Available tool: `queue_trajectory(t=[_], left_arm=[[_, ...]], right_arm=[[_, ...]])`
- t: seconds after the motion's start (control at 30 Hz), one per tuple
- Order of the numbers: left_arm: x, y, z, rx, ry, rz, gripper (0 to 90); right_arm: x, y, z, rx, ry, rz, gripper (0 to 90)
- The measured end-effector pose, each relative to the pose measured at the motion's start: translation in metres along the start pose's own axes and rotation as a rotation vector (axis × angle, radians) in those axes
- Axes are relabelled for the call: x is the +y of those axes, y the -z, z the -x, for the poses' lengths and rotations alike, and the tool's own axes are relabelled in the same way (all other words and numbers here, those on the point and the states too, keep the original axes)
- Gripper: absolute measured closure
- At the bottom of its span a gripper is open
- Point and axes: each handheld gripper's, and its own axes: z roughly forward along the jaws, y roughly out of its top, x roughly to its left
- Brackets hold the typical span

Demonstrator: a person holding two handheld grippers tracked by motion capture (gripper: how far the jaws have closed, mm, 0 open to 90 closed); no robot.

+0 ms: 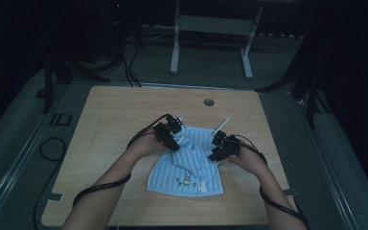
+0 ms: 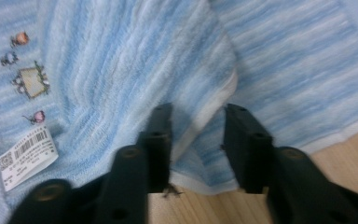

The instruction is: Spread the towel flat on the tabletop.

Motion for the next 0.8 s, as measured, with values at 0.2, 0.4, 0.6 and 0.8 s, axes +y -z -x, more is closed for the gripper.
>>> queue_trajectory(t=[0.2,0.4,0.6,0.8], left_arm=[[0.004,-0.011,0.001,-0.032,-0.012,-0.011,59.5],[0.005,-0.014,0.007,-0.043,-0.038,-0.031,82.6],[0.003,-0.002,0.01,-0.021,-0.026,-0.015,88.4],[-0.01,0.023,0.006,-0.003,0.003,0.044,88.8]], right_arm=[[-0.002,-0.006,-0.006,0.016,0.037,-0.031,81.2],[-0.002,-0.003,-0.01,0.008,0.048,-0.021,87.2],[-0.006,0.003,-0.014,-0.012,0.047,0.006,88.2],[-0.021,0.017,-0.016,-0.032,0.023,0.052,88.5]])
